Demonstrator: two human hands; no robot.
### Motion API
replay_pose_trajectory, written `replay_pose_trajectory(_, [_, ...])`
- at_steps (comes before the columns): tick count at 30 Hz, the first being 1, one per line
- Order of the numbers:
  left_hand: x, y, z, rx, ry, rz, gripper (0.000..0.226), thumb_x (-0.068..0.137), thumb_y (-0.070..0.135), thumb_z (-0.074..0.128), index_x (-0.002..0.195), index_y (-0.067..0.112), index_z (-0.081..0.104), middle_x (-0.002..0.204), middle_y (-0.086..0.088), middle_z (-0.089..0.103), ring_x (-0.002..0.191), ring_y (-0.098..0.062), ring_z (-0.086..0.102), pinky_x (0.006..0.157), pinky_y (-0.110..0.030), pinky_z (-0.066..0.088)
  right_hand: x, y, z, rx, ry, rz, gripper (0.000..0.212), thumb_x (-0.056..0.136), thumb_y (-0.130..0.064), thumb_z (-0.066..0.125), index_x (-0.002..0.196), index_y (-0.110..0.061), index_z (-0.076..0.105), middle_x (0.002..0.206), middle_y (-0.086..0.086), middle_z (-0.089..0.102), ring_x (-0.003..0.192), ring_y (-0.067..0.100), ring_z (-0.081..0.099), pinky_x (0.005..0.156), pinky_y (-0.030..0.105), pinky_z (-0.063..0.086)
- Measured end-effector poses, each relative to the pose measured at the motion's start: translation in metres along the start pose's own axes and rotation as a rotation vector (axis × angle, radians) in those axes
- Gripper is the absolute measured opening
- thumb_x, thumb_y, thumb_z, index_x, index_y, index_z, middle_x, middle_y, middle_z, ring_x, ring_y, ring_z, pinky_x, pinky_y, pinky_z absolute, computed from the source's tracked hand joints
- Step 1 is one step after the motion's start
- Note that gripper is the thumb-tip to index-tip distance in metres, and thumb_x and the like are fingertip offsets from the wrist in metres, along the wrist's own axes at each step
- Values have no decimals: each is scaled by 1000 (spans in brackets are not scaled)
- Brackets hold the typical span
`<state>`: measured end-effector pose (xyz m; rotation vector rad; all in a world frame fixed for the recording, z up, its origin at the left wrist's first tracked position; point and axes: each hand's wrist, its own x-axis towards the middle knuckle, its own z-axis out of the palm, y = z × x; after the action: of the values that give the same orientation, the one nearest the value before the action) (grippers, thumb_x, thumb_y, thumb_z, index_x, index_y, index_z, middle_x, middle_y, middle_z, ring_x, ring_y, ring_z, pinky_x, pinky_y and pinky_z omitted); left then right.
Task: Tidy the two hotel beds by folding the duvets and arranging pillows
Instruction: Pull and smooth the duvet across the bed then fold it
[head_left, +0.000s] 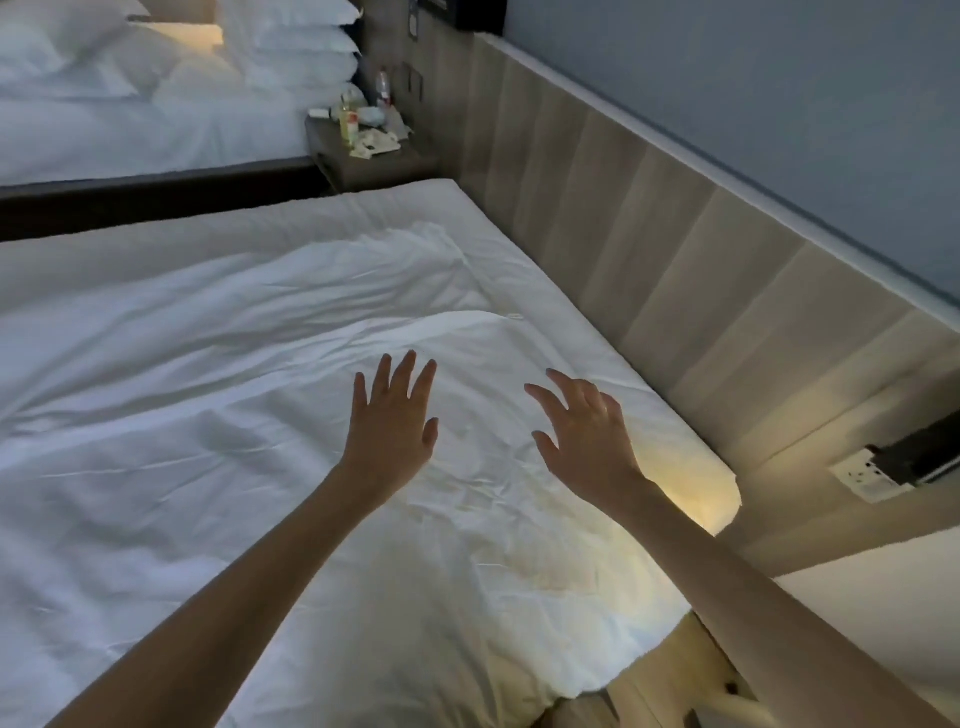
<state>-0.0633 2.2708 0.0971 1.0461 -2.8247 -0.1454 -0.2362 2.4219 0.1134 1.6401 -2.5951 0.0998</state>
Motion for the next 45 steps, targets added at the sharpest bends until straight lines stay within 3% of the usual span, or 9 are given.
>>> replay_pose_trajectory(4, [33,2,29,-45,-24,-118,68,99,36,46,155,16,12,161,-11,8,149,-33,5,118,-53,11,70,35,32,24,-71,-97,55,95,-39,54,145,-26,38,156,4,27,138,27,33,110,51,29])
replay_pose_trajectory(8, [78,17,66,-99,-73,-286,68,99,37,44,155,19,9,162,-9,3,149,-31,1,118,-52,8,141,80,59,42,-119,-205,57,96,-36,52,148,-30,30,159,2,20,141,27,24,111,49,24])
replay_pose_trajectory(15, [170,51,139,-188,-171,-524,75,99,41,42,152,35,-11,162,-8,-3,148,-33,-1,118,-54,13,249,148,108,26,-174,-397,62,95,-34,52,150,-32,23,159,3,15,142,30,18,110,51,25])
replay_pose_trajectory(25, [253,16,245,-126,-395,-645,70,100,51,33,152,37,-11,160,-6,-17,147,-36,-10,117,-56,12,378,147,223,7,-255,-516,72,94,-24,54,152,-36,14,160,3,4,142,37,10,110,55,25])
replay_pose_trajectory(33, [279,-39,342,-201,-489,-746,82,85,71,44,149,50,-2,160,8,-19,142,-46,-18,107,-73,9,451,120,312,-73,-248,-538,82,93,-23,56,151,-41,1,161,1,-5,144,42,5,110,59,26])
replay_pose_trajectory(37, [286,-62,376,-282,-509,-741,97,72,74,59,146,55,0,157,15,-23,141,-49,-20,99,-79,3,486,95,355,-73,-212,-525,88,90,-19,60,151,-42,0,160,3,2,143,40,6,111,60,23])
replay_pose_trajectory(41, [290,-82,397,-322,-506,-690,109,60,81,61,145,57,-3,148,22,-26,141,-50,-13,102,-79,-1,513,74,385,-90,-250,-500,88,89,-20,63,151,-42,4,160,2,5,145,40,6,110,64,16])
replay_pose_trajectory(45, [288,-92,416,-329,-515,-691,120,33,96,42,138,64,-5,151,23,-22,146,-44,1,104,-77,5,523,68,385,-2,-181,-499,64,90,-1,51,144,-32,38,135,7,48,120,35,45,96,47,38])
